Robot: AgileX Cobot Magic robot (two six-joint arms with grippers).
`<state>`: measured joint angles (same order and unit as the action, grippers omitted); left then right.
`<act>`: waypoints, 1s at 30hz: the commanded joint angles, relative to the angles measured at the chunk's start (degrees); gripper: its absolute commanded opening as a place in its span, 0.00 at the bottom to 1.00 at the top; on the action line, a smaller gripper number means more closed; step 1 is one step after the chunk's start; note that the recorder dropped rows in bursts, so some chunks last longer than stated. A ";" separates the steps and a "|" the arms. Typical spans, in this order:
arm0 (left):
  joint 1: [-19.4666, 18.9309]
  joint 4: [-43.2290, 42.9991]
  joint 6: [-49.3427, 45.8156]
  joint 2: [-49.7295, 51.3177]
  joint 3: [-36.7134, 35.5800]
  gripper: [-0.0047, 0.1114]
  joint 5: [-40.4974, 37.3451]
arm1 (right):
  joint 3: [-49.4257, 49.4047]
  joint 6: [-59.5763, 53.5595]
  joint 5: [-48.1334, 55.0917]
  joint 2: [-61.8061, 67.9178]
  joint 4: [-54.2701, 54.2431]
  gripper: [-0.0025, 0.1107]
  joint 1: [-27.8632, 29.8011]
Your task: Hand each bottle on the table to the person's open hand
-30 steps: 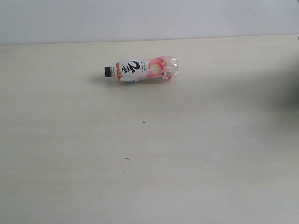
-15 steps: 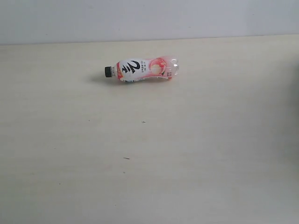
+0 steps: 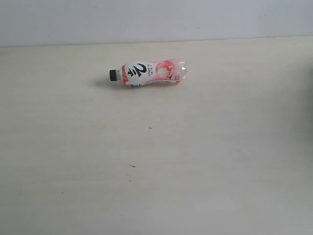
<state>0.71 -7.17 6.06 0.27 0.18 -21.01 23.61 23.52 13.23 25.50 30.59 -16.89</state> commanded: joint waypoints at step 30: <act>-0.11 -0.05 0.14 -0.27 -0.18 0.06 0.19 | -3.19 3.87 -9.01 -1.42 -0.04 0.02 0.25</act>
<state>0.71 -7.17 6.06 0.27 0.18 -21.01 20.51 26.65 4.99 24.60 30.59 -16.89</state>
